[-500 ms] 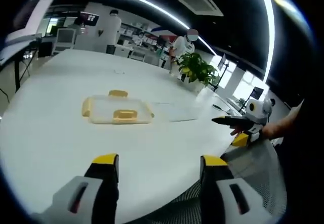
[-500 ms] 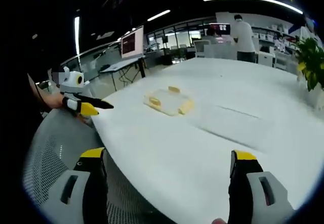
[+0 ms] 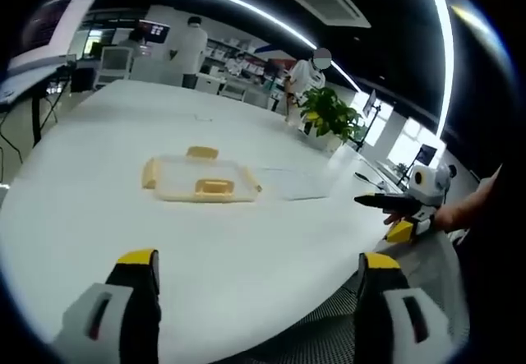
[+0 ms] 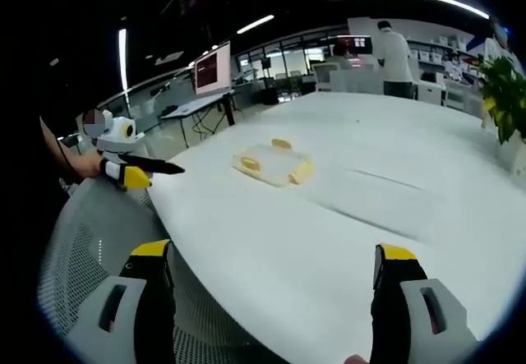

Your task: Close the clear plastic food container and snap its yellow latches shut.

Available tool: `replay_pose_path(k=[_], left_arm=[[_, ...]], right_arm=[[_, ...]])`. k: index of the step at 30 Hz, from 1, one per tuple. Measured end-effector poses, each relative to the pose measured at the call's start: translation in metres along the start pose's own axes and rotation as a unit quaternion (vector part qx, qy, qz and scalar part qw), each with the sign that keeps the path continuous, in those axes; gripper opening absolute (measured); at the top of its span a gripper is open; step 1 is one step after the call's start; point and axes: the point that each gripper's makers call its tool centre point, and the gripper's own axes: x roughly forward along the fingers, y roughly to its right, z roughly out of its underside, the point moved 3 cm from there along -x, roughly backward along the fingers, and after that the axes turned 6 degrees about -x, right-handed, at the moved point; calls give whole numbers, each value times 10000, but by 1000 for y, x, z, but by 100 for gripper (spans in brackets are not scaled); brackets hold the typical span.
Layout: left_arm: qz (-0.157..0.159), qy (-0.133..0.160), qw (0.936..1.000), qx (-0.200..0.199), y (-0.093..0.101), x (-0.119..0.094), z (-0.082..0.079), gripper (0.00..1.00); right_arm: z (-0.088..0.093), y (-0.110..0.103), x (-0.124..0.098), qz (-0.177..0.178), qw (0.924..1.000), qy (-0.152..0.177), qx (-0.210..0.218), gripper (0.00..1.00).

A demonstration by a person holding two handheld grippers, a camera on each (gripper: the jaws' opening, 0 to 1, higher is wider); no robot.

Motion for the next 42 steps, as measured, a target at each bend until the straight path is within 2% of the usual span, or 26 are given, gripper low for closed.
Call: replay_pose_path(k=[9, 14, 19, 22, 24, 27, 30, 33, 35, 39, 42], left_arm=[[43, -10, 10000, -44, 2, -1, 1, 99], [53, -12, 10000, -56, 2, -2, 1, 95], [58, -6, 10000, -66, 2, -2, 0, 94], [93, -31, 9999, -78, 2, -2, 0, 92], [121, -60, 9999, -78, 3, -3, -1, 91], [160, -39, 9996, 246, 6, -6, -6, 81], [282, -66, 9993, 257, 12, -3, -9, 82], [437, -222, 9980, 406, 17, 1, -8, 81], [560, -303, 9955, 708, 19, 4, -10, 79], [636, -247, 9953, 684, 19, 12, -19, 79], [689, -249, 9955, 605, 15, 12, -23, 80]], right_arm=[[1, -1, 0, 15, 10000, -51, 5, 100], [0, -5, 1, -122, 9999, -18, -8, 100], [-3, -3, 0, -76, 9999, 5, 123, 100], [-15, -1, -4, -15, 9995, 280, 158, 98], [-15, 0, -5, 18, 9995, 274, 132, 98], [-19, 2, -5, 22, 9993, 359, 119, 99], [-26, 1, -6, 9, 9991, 400, 112, 99], [-39, 1, -4, -3, 9988, 477, 61, 98], [-51, 0, -5, 20, 9984, 564, 19, 95], [-64, -3, 1, -49, 9972, 738, 43, 96], [-69, -7, 9, -175, 9971, 739, 95, 96]])
